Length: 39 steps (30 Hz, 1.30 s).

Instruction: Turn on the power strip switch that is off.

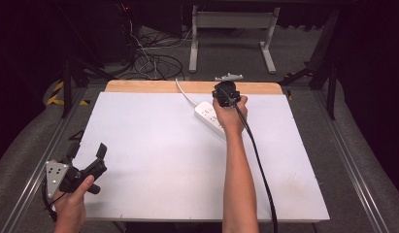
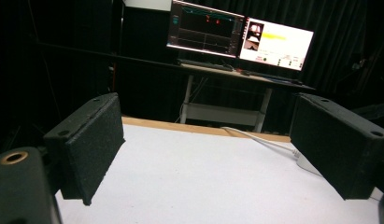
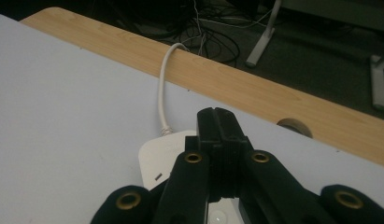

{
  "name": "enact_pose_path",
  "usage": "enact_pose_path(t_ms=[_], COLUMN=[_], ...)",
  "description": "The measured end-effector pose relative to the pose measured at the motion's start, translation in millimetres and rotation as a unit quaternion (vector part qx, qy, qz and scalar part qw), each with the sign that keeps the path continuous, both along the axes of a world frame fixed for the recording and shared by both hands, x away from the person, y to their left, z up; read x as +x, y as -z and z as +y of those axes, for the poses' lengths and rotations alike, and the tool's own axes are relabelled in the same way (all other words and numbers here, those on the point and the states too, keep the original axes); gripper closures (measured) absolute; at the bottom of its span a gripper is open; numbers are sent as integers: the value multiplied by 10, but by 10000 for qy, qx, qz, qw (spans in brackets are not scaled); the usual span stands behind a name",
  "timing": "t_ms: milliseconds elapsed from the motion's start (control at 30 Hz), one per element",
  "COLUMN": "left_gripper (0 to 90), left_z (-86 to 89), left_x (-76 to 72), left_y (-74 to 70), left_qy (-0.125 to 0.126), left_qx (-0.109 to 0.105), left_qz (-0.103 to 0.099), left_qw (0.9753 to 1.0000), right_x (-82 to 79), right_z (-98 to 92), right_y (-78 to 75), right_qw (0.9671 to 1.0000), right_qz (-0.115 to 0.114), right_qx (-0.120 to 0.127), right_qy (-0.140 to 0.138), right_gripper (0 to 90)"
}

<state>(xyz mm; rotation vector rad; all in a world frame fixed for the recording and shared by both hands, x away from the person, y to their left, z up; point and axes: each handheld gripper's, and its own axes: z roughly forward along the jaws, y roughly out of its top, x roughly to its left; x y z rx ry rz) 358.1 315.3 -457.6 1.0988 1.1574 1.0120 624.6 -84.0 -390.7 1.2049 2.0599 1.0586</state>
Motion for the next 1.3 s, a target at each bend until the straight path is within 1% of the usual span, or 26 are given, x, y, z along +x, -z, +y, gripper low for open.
enact_pose_path(t_ms=[67,100,233,300,333,400,467,533,600,633,733,767,800,833,867,933,1000,1033,1067,1100,1133,1200,1233,1267,1300], left_gripper=[105,105,105,105,105,106,105,106,105,106,105,106,106,105,105,106,106,106,106,106,106,106,106,106,106], left_z=[-13,-18,-47,-73,-86,-114,-138,-148,-150,-148,-136,-135,-134,-137,-137,-137,-136,-134,-133,-128,-119,-100,-93,-81,-73], left_x=[20,32,76,96,98,93,73,49,29,27,18,18,17,12,7,-5,-15,-20,-26,-27,-28,-23,-19,-16,-12], left_y=[5,7,8,13,15,18,21,7,-1,3,46,62,71,74,71,61,51,47,42,36,33,41,49,55,57], left_qy=[9,17,18,15,32,66,84,73,64,54,27,-2,-13,-4,-12,-24,-36,-44,-38,-35,-16,-1,-3,4,-3], left_qx=[20,49,91,87,97,191,268,255,268,282,237,251,282,280,300,362,358,362,372,414,468,491,456,455,437], left_qz=[15,23,39,46,61,62,72,47,30,24,97,123,139,148,134,115,93,70,64,43,35,46,47,69,72], left_qw=[10000,10000,9999,10000,9999,9998,9996,9996,9996,9996,9997,9996,9995,9995,9995,9993,9993,9993,9993,9991,9989,9988,9989,9989,9990], right_x=[-75,-115,-297,-415,-478,-613,-757,-901,-1032,-1096,-1305,-1370,-1428,-1490,-1556,-1681,-1792,-1841,-1893,-1940,-1970,-2016,-2025,-2033,-2037], right_z=[-49,-87,-321,-468,-550,-731,-923,-1115,-1301,-1385,-1581,-1630,-1671,-1693,-1705,-1705,-1712,-1723,-1745,-1762,-1779,-1808,-1824,-1828,-1830], right_y=[-80,-123,-306,-382,-413,-453,-459,-419,-340,-287,-108,-46,12,62,105,175,235,244,245,243,237,236,243,252,260], right_qw=[9998,9997,9984,9970,9964,9946,9912,9879,9846,9823,9769,9755,9749,9736,9722,9703,9670,9645,9600,9561,9547,9513,9509,9513,9528], right_qz=[-130,-200,-478,-613,-695,-828,-1054,-1215,-1350,-1424,-1666,-1728,-1729,-1746,-1810,-1912,-2061,-2148,-2283,-2371,-2424,-2487,-2487,-2482,-2481], right_qx=[-132,-116,158,348,368,550,748,914,1075,1184,1313,1347,1392,1463,1480,1474,1487,1531,1620,1723,1722,1806,1825,1807,1725], right_qy=[-84,-121,-263,-317,-326,-305,-294,-300,-273,-266,-246,-182,-158,-127,-116,-174,-153,-118,-53,49,117,234,251,272,283], right_gripper=[900,900,900,900,900,900,900,900,900,900,900,900,900,900,900,900,900,900,900,900,900,900,900,900,900])
